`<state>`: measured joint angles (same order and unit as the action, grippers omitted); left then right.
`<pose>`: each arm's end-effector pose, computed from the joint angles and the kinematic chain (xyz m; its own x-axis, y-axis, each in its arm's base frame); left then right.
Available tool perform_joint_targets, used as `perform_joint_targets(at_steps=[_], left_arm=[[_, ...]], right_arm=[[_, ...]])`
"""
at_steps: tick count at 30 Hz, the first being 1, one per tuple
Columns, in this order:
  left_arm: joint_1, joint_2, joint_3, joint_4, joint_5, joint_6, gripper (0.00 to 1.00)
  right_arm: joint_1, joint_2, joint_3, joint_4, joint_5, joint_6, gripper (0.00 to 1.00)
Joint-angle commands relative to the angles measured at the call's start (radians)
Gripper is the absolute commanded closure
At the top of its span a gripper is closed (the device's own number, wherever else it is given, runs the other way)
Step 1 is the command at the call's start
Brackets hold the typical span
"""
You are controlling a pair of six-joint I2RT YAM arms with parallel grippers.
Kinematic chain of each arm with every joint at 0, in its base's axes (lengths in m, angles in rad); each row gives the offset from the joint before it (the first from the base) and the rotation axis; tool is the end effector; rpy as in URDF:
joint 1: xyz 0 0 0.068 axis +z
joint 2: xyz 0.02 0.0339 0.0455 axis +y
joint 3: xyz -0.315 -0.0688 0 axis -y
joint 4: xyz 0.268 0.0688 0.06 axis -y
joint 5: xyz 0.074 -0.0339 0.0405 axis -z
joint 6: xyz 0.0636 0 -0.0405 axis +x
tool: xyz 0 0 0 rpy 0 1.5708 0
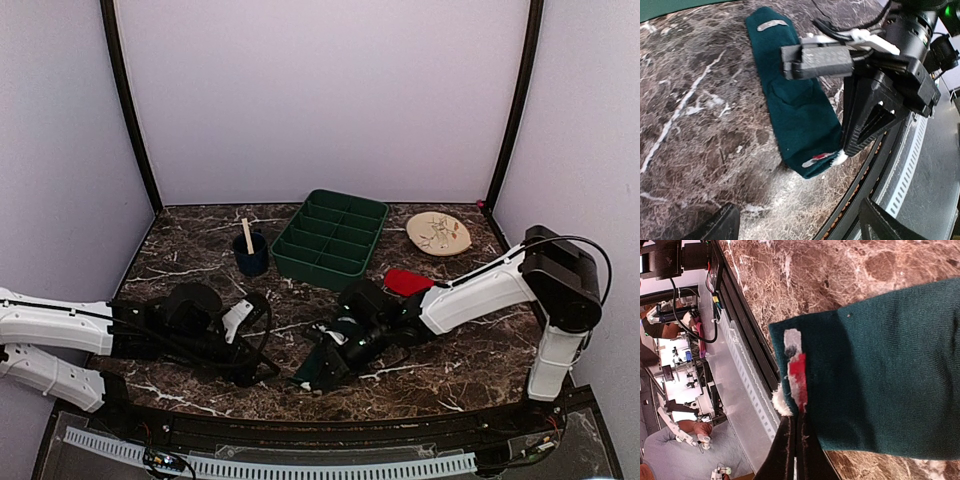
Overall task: Roll the socks
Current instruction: Pick up the sock from the center of the board, then roll the sock at the center of the board.
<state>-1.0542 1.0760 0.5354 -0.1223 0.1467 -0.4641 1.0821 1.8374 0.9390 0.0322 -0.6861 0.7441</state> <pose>0.1100 -0.2124 0.2200 -0.6823 0.3046 -0.6646 0.6840 0.5869 -0.4333 0.1506 0.3691 0.1512 -0.8563 -0.4943 -0.1496 -0.4021 0.4563 0.7938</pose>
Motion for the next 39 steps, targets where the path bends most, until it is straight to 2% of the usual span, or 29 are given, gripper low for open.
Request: perform_joint_targets(at_steps=[1,12,28,39], left_arm=[[-0.031,0.059,0.052,0.042,0.012,0.058,0.15],[-0.102,0.248,0.157,0.048,-0.027,0.136,0.16],[-0.104,0.443,0.268,0.021,-0.080,0.191,0.18],[-0.104,0.560,0.349,-0.034,-0.150,0.198,0.20]], right_arm=[[-0.023,-0.040,-0.028,0.051,-0.042,0.035,1.00],[-0.073,-0.053,-0.062,0.011,-0.041,0.014,1.00],[-0.114,-0.036,-0.019,-0.135,-0.008,-0.104,1.00],[-0.123,-0.027,0.005,-0.176,0.013,-0.148,1.00]])
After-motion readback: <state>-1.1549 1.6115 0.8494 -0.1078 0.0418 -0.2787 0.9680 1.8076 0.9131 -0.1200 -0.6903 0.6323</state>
